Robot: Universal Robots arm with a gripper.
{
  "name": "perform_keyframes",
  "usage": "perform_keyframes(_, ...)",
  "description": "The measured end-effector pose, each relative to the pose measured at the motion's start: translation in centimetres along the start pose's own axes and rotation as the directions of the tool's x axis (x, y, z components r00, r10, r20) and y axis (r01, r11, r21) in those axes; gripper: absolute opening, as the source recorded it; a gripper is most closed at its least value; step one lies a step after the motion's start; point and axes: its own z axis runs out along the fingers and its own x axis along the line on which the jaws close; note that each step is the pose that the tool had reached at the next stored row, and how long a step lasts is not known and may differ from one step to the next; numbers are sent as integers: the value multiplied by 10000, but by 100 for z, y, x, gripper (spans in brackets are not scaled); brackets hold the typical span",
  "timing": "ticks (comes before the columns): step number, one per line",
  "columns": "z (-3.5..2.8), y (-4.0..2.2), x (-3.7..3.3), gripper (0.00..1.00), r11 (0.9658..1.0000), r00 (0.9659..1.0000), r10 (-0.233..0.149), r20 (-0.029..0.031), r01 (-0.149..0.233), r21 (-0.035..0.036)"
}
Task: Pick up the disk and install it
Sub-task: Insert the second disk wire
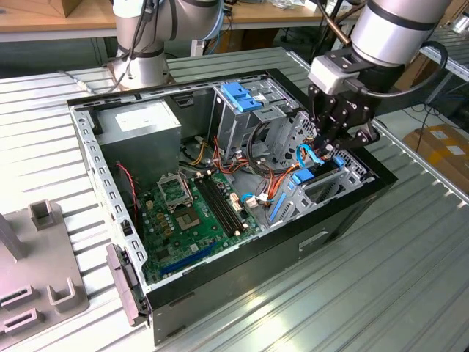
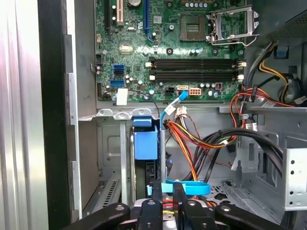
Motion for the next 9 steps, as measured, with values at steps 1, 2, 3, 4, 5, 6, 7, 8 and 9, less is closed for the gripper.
perform_keyframes(1,-1,5,-20,24,10000,10000,2,-2,-2,0)
perform_keyframes(2,-1,9,-38,24,10000,10000,3,-1,-3,0)
perform_keyframes(3,0,16,-56,24,10000,10000,10,1,-10,0)
perform_keyframes(4,0,17,-55,24,10000,10000,10,1,-10,0)
perform_keyframes(5,0,17,-55,24,10000,10000,10,0,-10,0)
perform_keyframes(6,-1,17,-55,24,10000,10000,15,-2,-15,0)
perform_keyframes(7,-1,17,-55,24,10000,10000,18,-1,-18,0)
perform_keyframes(8,-1,17,-55,24,10000,10000,18,-2,-18,0)
perform_keyframes(9,-1,17,-55,24,10000,10000,19,-2,-19,0)
